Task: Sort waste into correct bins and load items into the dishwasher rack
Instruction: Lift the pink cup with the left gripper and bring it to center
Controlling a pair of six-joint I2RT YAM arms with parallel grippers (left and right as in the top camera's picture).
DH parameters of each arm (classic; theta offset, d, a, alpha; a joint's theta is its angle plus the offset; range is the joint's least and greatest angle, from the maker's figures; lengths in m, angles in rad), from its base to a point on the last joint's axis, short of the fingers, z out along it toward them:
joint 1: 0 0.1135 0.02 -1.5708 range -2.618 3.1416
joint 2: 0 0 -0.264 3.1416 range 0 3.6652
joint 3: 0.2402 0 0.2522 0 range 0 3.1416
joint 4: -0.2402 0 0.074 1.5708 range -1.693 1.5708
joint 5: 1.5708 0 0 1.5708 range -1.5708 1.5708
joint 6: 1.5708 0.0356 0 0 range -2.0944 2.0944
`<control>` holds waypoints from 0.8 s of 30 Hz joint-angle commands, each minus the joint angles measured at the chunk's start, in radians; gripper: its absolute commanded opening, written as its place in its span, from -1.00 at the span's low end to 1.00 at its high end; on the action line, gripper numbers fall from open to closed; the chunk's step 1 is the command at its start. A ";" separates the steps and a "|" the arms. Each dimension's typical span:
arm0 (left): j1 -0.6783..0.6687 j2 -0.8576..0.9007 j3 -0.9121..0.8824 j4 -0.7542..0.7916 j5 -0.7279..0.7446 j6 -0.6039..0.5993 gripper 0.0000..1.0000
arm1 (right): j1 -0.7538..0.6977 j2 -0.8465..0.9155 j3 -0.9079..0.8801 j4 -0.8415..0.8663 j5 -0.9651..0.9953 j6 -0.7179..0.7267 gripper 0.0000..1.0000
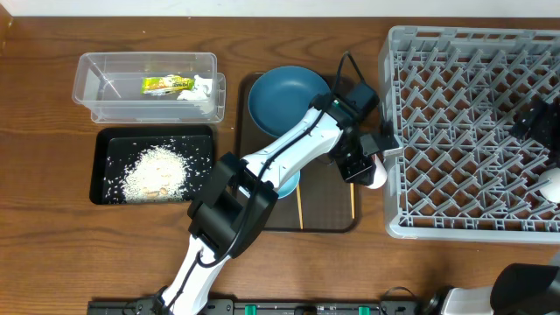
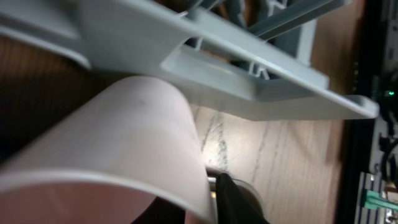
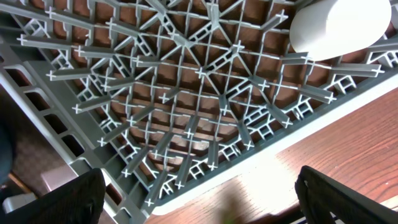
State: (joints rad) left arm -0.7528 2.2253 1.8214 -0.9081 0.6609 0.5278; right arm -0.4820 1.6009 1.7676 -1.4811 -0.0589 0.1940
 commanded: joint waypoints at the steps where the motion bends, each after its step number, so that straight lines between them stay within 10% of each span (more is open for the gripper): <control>1: 0.005 -0.006 0.008 0.002 -0.053 -0.009 -0.70 | 0.005 -0.006 0.006 -0.005 0.002 -0.008 0.93; 24: 0.226 -0.350 0.012 -0.118 -0.029 -0.228 -0.88 | 0.005 -0.006 0.006 0.013 -0.077 -0.047 0.98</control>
State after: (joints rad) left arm -0.5636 1.9392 1.8214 -0.9939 0.6182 0.3637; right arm -0.4820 1.6009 1.7676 -1.4776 -0.0719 0.1890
